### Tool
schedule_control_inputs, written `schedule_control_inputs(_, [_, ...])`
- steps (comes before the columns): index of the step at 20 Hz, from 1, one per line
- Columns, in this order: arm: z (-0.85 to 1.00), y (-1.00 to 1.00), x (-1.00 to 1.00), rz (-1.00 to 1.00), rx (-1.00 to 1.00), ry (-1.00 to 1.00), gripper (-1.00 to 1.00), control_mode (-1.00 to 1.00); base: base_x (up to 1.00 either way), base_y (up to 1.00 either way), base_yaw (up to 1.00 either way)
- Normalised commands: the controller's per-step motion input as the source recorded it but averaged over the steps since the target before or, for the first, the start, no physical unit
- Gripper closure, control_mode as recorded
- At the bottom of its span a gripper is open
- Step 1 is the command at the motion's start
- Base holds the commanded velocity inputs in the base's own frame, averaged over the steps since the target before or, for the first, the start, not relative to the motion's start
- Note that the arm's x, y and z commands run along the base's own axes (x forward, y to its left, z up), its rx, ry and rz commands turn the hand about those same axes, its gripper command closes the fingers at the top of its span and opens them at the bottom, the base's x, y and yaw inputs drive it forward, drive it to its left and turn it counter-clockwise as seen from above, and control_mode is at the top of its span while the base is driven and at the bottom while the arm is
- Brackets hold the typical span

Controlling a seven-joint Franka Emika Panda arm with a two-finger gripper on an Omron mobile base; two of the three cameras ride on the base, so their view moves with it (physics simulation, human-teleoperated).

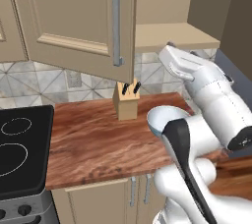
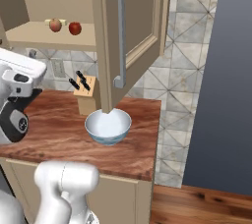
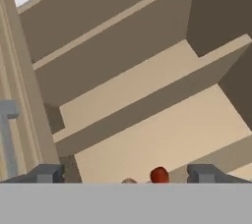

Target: Open the cabinet. Pick the apple and peach from the cabinet and place them into the bowl. Then close the cabinet.

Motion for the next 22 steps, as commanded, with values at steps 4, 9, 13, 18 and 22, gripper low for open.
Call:
schedule_control_inputs(4, [0.00,-0.03,0.64,0.33,0.22,0.12,-1.00,-1.00,0.00,0.00,0.00])
schedule_control_inputs(9, [-0.03,0.12,0.91,0.24,0.13,0.12,-1.00,-1.00,0.00,0.00,0.00])
schedule_control_inputs(13, [-0.05,0.12,0.87,0.31,0.13,0.23,-1.00,-1.00,0.00,0.00,0.00])
schedule_control_inputs(18, [-0.25,0.59,0.46,0.38,0.02,0.29,-1.00,-1.00,0.00,0.00,0.00])
schedule_control_inputs(22, [-0.40,1.00,0.07,0.39,0.00,0.19,-1.00,-1.00,0.00,0.00,0.00])
